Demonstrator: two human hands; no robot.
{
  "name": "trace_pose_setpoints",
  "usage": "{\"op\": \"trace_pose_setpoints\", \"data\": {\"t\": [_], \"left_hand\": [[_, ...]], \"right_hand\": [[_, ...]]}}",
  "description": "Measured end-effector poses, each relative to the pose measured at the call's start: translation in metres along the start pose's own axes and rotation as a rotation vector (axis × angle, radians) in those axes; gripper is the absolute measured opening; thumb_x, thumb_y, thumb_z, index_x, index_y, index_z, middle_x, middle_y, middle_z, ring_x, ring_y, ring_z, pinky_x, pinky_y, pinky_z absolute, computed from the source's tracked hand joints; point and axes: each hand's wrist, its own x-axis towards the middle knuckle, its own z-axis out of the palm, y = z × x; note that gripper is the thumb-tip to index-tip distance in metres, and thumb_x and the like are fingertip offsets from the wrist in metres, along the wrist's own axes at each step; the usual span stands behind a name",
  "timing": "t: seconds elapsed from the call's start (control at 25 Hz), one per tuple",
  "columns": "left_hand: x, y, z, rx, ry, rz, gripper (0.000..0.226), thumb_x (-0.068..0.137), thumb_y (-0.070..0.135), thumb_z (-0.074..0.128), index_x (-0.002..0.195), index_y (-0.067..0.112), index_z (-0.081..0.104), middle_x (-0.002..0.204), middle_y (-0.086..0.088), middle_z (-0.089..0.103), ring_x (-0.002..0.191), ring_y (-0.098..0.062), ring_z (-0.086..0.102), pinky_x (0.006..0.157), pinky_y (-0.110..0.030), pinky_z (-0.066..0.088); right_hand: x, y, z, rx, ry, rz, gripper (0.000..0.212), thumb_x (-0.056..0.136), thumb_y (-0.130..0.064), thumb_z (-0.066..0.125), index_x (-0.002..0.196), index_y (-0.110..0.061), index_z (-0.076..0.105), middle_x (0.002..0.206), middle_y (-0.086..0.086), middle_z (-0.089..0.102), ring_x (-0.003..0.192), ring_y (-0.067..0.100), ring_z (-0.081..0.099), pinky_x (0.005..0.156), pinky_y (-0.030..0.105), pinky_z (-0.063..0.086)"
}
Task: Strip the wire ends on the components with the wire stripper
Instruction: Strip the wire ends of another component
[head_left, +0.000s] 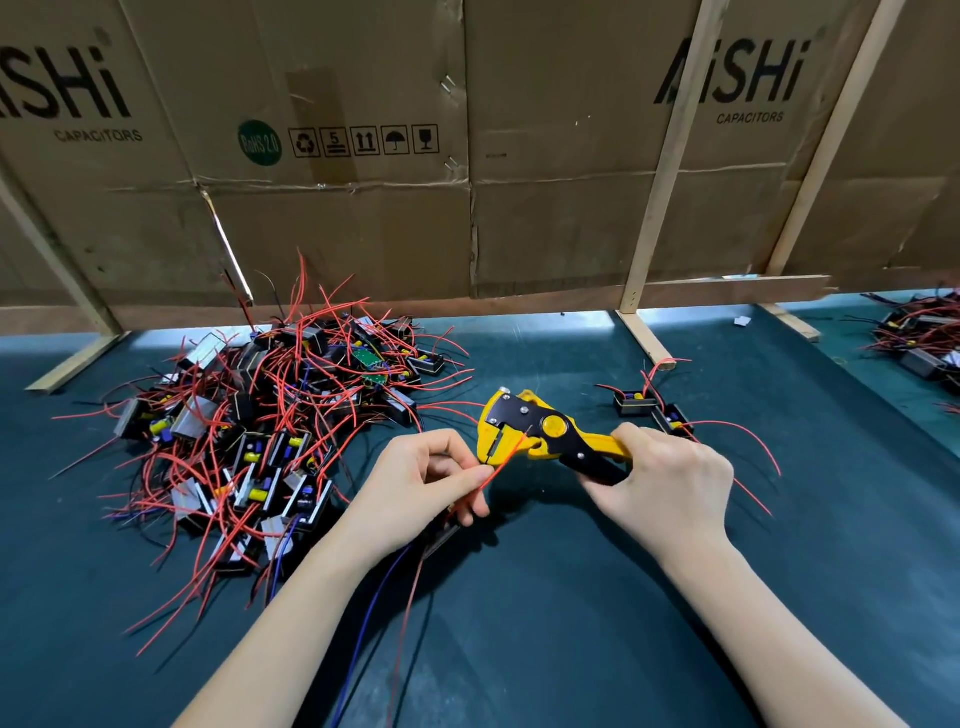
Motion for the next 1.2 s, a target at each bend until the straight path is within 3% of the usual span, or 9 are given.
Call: {"op": "trace_pose_setpoints", "data": {"t": [0.2,0.36,0.48,0.88,1.08,1.2], "left_hand": [[-0.003,0.003,-0.004,0.049,-0.064,-0.037,0.02,0.091,0.013,0.067,0.075,0.007,0.059,0.065,-0.013,0.07,0.052,-0.023,0.061,0.062,-0.035,0.047],[0.0,0.0,-0.002,0.071,-0.035,-0.082,0.022,0.094,0.017,0.063,0.082,-0.001,0.06,0.064,-0.01,0.069,0.053,-0.021,0.061,0.063,-0.032,0.046],[0.0,-0.001,-0.002,0.051,-0.031,-0.095,0.019,0.093,0.016,0.065,0.082,0.001,0.063,0.062,-0.008,0.068,0.053,-0.019,0.06,0.06,-0.025,0.048],[0.002,0.0,-0.001,-0.013,0.07,-0.057,0.013,0.092,0.003,0.062,0.078,0.004,0.064,0.055,-0.004,0.062,0.047,-0.011,0.051,0.052,-0.021,0.047],[0.003,-0.006,0.001,0.061,0.085,-0.023,0.01,0.092,0.026,0.067,0.083,0.022,0.071,0.045,0.003,0.049,0.044,-0.013,0.039,0.045,-0.018,0.037],[0.004,-0.009,0.003,0.073,0.091,-0.002,0.01,0.093,0.026,0.066,0.085,0.024,0.072,0.043,0.004,0.047,0.041,-0.013,0.038,0.044,-0.018,0.036]], "right_hand": [[0.003,0.005,0.001,-0.023,-0.039,0.145,0.041,0.053,-0.041,0.091,0.058,-0.014,0.06,0.049,0.001,0.054,0.043,0.031,0.053,0.049,0.023,0.028],[0.003,0.013,0.002,-0.035,-0.068,0.199,0.046,0.06,-0.048,0.084,0.084,-0.013,0.068,0.072,0.001,0.064,0.069,0.032,0.061,0.062,0.035,0.041],[0.002,0.013,0.005,-0.049,-0.079,0.181,0.052,0.06,-0.046,0.083,0.093,-0.01,0.068,0.079,0.003,0.063,0.078,0.032,0.06,0.069,0.039,0.042],[0.001,0.013,0.007,-0.063,-0.059,0.131,0.049,0.064,-0.047,0.079,0.092,-0.009,0.064,0.079,0.002,0.059,0.075,0.03,0.055,0.07,0.039,0.036],[0.003,0.004,0.002,0.012,-0.034,0.102,0.051,0.07,-0.055,0.061,0.092,-0.009,0.064,0.082,0.002,0.061,0.076,0.03,0.056,0.07,0.038,0.037],[0.003,-0.002,0.0,0.039,-0.028,0.084,0.055,0.071,-0.058,0.053,0.091,-0.009,0.065,0.082,0.002,0.062,0.076,0.03,0.057,0.069,0.038,0.038]]}}
